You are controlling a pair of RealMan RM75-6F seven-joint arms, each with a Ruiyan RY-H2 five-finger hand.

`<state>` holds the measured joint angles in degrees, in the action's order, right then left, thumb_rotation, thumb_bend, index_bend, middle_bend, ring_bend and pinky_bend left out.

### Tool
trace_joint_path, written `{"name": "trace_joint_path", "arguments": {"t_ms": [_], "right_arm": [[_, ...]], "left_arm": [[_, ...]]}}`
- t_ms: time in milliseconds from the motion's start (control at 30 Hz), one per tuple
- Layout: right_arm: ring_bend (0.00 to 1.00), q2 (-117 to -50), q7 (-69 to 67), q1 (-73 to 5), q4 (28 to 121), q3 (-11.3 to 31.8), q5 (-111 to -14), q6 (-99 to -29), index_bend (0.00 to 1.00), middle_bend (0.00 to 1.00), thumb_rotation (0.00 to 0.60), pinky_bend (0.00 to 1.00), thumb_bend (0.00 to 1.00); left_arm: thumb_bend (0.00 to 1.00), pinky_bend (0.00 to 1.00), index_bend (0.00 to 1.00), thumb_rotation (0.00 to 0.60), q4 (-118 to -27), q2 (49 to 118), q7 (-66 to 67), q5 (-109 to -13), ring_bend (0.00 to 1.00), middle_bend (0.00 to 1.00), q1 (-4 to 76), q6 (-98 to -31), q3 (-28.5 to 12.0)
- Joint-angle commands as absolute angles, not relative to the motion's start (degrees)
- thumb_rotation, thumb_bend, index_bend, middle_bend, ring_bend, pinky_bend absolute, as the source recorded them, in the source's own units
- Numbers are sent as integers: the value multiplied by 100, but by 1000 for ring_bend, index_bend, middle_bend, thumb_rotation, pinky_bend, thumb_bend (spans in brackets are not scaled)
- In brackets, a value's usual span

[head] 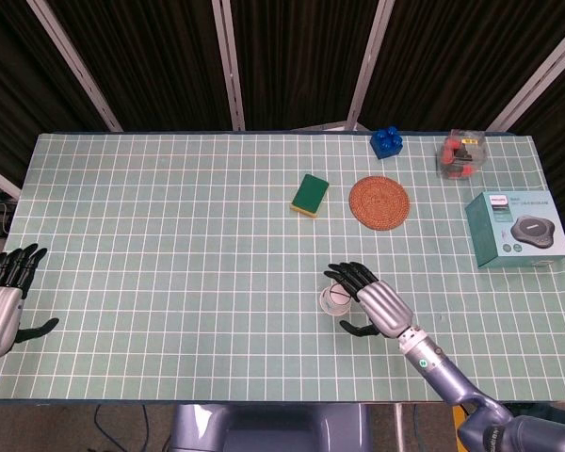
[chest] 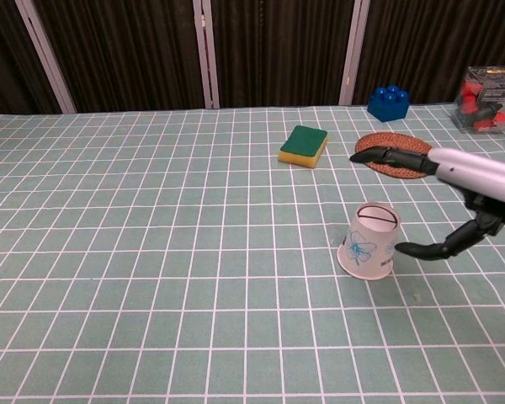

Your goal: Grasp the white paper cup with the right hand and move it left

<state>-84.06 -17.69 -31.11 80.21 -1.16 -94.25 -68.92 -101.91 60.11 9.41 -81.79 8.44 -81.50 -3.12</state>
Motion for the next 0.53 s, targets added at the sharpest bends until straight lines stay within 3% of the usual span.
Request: {"name": "trace_joint_path", "arguments": {"t_ms": [33, 367, 533], "right_arm": [[0, -7841, -1444, -2869, 8472, -147, -9612, -7402, 65, 20, 600, 0, 203], [0, -6656, -840, -1974, 9013, 32, -9054, -8509, 4, 0, 600, 0, 1], [0, -6398, 196, -1566, 9198, 58, -8825, -8901, 0, 0, 600, 0, 0]], "left_arm": [[0, 0, 0, 600, -10200, 6004, 947, -8276, 0, 0, 808, -8251, -298], [0, 0, 0, 600, -10238, 5993, 944, -8524, 0, 0, 683, -8574, -279], [0, 0, 0, 600, -10231, 6022, 1052, -8555, 0, 0, 631, -8691, -289]]}}
